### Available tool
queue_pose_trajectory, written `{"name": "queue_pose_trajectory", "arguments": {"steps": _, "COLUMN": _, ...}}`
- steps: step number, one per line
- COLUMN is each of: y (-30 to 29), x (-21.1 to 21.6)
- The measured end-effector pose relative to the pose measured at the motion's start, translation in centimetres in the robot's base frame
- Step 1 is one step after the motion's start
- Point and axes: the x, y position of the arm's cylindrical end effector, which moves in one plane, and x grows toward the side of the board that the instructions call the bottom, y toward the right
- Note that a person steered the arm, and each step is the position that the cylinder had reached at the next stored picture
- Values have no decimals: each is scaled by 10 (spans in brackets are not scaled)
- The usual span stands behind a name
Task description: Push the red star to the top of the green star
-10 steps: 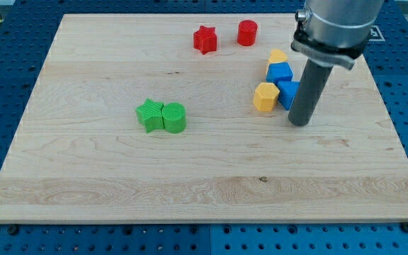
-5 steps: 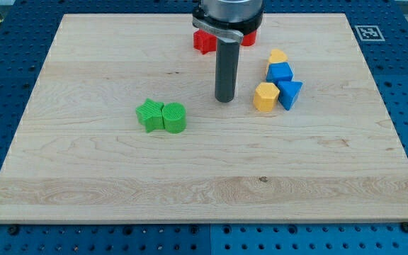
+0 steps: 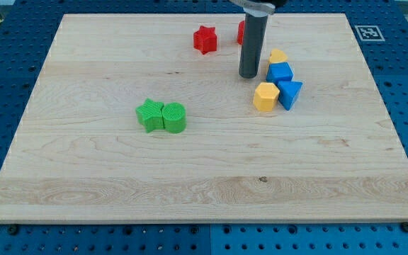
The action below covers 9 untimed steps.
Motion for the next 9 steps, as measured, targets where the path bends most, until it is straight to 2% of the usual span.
{"name": "queue_pose_trajectory", "arguments": {"steps": 2, "y": 0, "x": -74}}
{"name": "queue_pose_trajectory", "arguments": {"steps": 3, "y": -21, "x": -87}}
{"name": "queue_pose_trajectory", "arguments": {"steps": 6, "y": -77, "x": -64}}
{"name": "queue_pose_trajectory", "arguments": {"steps": 8, "y": -88, "x": -114}}
{"name": "queue_pose_trajectory", "arguments": {"steps": 9, "y": -109, "x": -95}}
